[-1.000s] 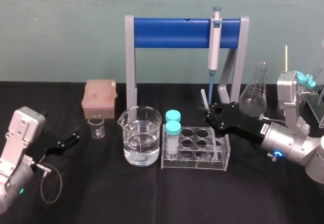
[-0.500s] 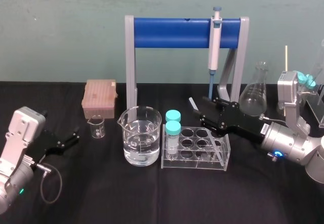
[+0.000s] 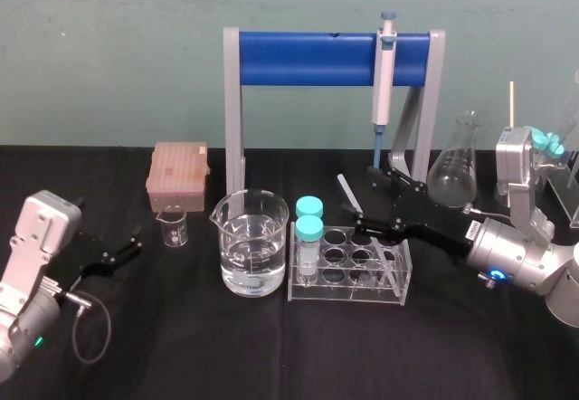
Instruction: Pick up the stirring rod with one hand, then place it down.
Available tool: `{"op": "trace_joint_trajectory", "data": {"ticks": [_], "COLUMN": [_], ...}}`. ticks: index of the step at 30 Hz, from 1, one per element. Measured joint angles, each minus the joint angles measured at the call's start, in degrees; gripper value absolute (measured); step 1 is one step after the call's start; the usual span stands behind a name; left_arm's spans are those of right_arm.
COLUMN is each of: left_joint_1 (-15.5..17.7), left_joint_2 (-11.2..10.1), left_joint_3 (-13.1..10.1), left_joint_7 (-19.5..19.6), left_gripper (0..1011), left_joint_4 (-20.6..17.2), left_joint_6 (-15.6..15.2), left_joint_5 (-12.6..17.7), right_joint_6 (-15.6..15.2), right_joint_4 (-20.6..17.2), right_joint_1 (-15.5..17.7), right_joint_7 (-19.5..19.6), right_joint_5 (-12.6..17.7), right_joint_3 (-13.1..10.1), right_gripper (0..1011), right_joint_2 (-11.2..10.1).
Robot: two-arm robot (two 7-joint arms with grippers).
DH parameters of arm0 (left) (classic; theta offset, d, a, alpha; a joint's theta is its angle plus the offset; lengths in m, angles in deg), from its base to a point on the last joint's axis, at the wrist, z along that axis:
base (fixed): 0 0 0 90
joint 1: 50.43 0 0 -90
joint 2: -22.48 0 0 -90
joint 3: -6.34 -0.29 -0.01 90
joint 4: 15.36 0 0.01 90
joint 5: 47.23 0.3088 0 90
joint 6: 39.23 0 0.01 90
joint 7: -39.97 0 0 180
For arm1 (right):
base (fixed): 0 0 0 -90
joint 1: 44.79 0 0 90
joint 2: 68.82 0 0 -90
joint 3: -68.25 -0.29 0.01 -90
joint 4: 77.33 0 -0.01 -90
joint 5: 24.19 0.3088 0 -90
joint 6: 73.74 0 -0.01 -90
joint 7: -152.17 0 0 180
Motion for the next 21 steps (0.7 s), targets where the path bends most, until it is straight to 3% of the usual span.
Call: {"op": "trace_joint_trajectory", "data": {"ticks": [6,12,16,21], "left_joint_1": [0.0,0.0,0.0,0.0], "left_joint_2": [0.0,0.0,0.0,0.0], "left_joint_3": [0.0,0.0,0.0,0.0], "left_joint_7": [0.0,0.0,0.0,0.0], "left_gripper": [1000,1000,1000,1000], "left_joint_4": [0.0,0.0,0.0,0.0], "left_joint_6": [0.0,0.0,0.0,0.0], "left_joint_5": [0.0,0.0,0.0,0.0], "right_joint_6": [0.1,4.4,8.0,8.4], "right_joint_4": [0.0,-3.6,-7.1,-11.6], "right_joint_1": [0.0,0.0,0.5,2.4], "right_joint_7": [0.0,2.8,7.0,14.5], "right_joint_5": [-0.1,-2.7,-4.6,-7.0], "right_joint_3": [0.0,-0.4,-2.3,-5.2], "right_gripper": [1004,1004,1004,1004], "right_joint_2": [0.0,-0.5,-0.6,-0.8]}}
